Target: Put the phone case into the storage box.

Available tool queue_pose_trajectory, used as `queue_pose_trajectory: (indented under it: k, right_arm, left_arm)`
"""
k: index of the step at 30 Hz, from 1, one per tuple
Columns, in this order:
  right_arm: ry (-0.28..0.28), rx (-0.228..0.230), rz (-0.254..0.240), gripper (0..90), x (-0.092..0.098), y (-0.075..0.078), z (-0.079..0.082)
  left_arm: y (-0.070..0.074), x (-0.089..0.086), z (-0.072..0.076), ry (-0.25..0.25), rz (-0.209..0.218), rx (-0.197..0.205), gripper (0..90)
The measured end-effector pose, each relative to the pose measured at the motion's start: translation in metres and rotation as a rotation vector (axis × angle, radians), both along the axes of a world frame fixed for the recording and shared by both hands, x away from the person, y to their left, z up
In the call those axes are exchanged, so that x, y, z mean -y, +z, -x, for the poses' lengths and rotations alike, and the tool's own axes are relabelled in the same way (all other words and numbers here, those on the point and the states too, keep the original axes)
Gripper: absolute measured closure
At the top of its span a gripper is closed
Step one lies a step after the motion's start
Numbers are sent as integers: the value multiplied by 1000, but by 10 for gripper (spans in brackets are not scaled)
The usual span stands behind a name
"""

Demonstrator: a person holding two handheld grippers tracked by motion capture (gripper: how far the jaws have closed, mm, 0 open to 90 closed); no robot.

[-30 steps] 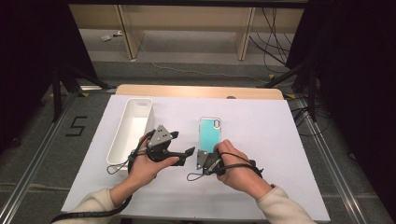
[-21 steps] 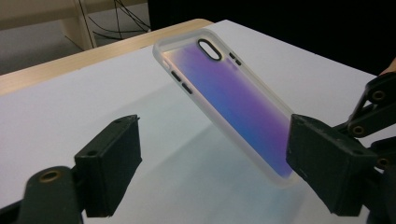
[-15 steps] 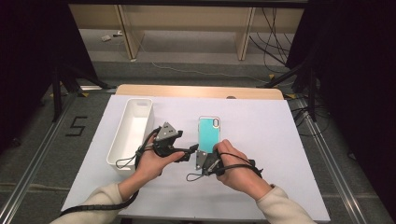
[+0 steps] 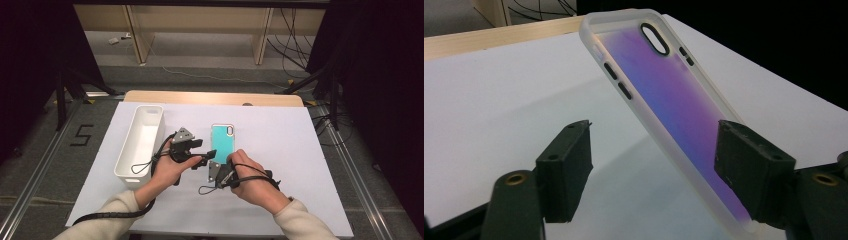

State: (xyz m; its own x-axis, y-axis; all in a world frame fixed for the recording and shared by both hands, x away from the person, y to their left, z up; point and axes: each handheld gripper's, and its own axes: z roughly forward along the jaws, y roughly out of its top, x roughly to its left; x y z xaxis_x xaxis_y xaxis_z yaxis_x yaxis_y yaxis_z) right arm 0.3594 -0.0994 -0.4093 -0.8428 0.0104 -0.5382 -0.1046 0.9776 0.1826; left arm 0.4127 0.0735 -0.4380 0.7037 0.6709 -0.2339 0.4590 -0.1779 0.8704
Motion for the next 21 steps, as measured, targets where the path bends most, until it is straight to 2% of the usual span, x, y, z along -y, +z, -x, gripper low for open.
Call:
queue_pose_trajectory:
  k: [4,5,7,8,13,18,21]
  right_arm:
    - [1,1,5,885,-1,0,0]
    - [-39,-11,2,885,-1,-1,3]
    - [-57,-15,-2,885,-1,-1,4]
    - [-34,-5,-5,885,-2,-1,3]
    - [11,9,6,885,-2,-2,0]
    - [-52,-6,1,885,-3,-2,4]
    - [-53,-10,2,885,-4,-2,4]
  left_arm:
    - [-2,2,-1,-4,13,-10,364]
    - [-2,2,-1,-5,10,-14,376]
    - [-2,2,-2,-2,12,-19,398]
    - [-2,2,-3,1,18,-21,409]
    - [-3,0,-5,-1,28,-41,474]
    - [-4,0,-6,2,43,-62,524]
    - [-5,2,-6,-2,60,-72,551]
